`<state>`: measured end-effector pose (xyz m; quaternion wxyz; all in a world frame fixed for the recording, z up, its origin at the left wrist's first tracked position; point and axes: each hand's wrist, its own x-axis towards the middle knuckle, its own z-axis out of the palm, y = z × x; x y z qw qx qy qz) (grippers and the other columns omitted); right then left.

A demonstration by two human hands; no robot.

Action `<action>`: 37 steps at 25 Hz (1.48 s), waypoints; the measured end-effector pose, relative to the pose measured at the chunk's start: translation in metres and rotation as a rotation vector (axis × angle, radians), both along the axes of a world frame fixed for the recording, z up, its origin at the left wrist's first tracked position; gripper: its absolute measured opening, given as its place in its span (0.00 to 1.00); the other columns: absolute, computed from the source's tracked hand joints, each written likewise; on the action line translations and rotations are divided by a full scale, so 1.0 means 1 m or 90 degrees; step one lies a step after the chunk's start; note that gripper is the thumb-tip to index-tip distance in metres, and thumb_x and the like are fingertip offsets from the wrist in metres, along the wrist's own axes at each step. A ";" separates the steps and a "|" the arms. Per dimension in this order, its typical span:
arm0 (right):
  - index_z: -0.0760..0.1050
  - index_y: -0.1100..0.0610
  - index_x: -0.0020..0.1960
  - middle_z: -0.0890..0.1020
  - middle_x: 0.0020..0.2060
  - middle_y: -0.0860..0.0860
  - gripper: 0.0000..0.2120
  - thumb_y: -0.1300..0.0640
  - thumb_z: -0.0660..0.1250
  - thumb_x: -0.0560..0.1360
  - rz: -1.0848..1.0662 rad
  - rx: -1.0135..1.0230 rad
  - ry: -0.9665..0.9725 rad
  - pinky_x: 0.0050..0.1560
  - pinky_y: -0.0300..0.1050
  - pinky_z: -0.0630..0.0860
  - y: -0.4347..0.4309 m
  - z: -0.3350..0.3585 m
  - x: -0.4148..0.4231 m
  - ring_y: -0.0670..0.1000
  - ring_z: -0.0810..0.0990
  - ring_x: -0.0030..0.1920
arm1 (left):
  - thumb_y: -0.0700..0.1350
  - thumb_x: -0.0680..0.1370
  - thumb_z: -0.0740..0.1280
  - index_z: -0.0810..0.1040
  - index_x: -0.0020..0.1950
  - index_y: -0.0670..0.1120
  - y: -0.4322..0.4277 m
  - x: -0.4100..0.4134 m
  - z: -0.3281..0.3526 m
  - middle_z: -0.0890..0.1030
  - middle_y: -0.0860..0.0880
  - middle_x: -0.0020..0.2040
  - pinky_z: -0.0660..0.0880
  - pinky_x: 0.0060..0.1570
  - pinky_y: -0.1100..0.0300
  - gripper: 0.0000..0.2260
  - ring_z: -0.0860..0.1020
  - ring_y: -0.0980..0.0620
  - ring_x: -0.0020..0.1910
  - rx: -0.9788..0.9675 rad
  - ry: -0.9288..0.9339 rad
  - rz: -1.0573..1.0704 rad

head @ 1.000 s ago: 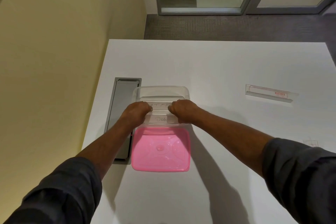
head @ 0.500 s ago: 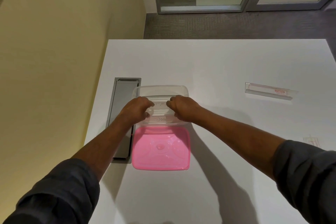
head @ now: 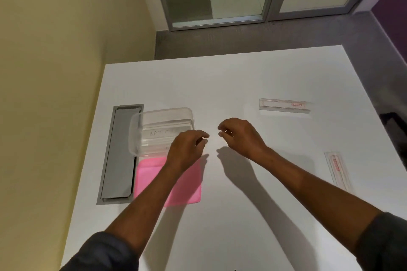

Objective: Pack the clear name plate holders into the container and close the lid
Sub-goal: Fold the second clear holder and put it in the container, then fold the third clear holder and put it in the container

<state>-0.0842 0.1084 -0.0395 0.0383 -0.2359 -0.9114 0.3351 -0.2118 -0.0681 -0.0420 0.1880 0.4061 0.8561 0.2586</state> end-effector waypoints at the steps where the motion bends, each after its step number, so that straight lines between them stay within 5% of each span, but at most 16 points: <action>1: 0.84 0.54 0.57 0.86 0.50 0.50 0.07 0.55 0.72 0.80 -0.025 -0.011 -0.014 0.54 0.54 0.82 0.009 -0.001 0.020 0.53 0.84 0.49 | 0.46 0.81 0.70 0.87 0.59 0.50 0.012 0.018 -0.003 0.89 0.52 0.49 0.81 0.53 0.52 0.09 0.84 0.51 0.47 -0.008 -0.021 -0.016; 10: 0.85 0.55 0.58 0.87 0.53 0.50 0.08 0.57 0.72 0.81 -0.275 -0.039 -0.050 0.56 0.50 0.84 0.089 -0.017 0.203 0.51 0.85 0.49 | 0.46 0.79 0.70 0.88 0.56 0.50 0.103 0.165 -0.029 0.87 0.53 0.41 0.79 0.50 0.60 0.08 0.83 0.56 0.41 -0.061 -0.188 -0.070; 15: 0.85 0.55 0.57 0.86 0.51 0.50 0.08 0.59 0.75 0.79 -0.395 -0.049 -0.046 0.55 0.54 0.84 0.120 -0.029 0.292 0.51 0.84 0.48 | 0.41 0.78 0.71 0.88 0.52 0.46 0.151 0.239 -0.042 0.83 0.58 0.32 0.73 0.35 0.77 0.06 0.83 0.66 0.32 -0.062 -0.371 0.002; 19: 0.82 0.55 0.60 0.85 0.55 0.52 0.12 0.55 0.76 0.78 -0.453 -0.046 -0.093 0.49 0.46 0.81 0.131 -0.045 0.342 0.52 0.84 0.51 | 0.38 0.77 0.71 0.87 0.51 0.44 0.183 0.291 -0.054 0.86 0.53 0.38 0.81 0.39 0.66 0.06 0.84 0.63 0.34 -0.081 -0.465 0.047; 23: 0.80 0.55 0.65 0.85 0.62 0.53 0.18 0.51 0.77 0.78 -0.491 -0.151 -0.173 0.53 0.49 0.84 0.135 -0.064 0.365 0.56 0.87 0.55 | 0.40 0.75 0.73 0.87 0.51 0.45 0.207 0.330 -0.064 0.89 0.44 0.47 0.87 0.51 0.48 0.07 0.88 0.45 0.45 -0.093 -0.532 0.093; 30: 0.85 0.56 0.54 0.87 0.59 0.53 0.06 0.55 0.74 0.80 -0.522 -0.207 -0.131 0.47 0.38 0.80 0.137 -0.082 0.373 0.53 0.86 0.51 | 0.41 0.76 0.74 0.87 0.48 0.46 0.223 0.359 -0.082 0.88 0.45 0.46 0.85 0.47 0.55 0.03 0.84 0.51 0.41 -0.114 -0.539 0.152; 37: 0.87 0.57 0.54 0.89 0.55 0.52 0.06 0.58 0.76 0.78 -0.569 -0.322 -0.063 0.54 0.54 0.88 0.140 -0.082 0.375 0.55 0.89 0.49 | 0.41 0.75 0.73 0.86 0.41 0.41 0.228 0.363 -0.090 0.87 0.42 0.39 0.85 0.50 0.46 0.05 0.81 0.51 0.36 -0.136 -0.521 0.153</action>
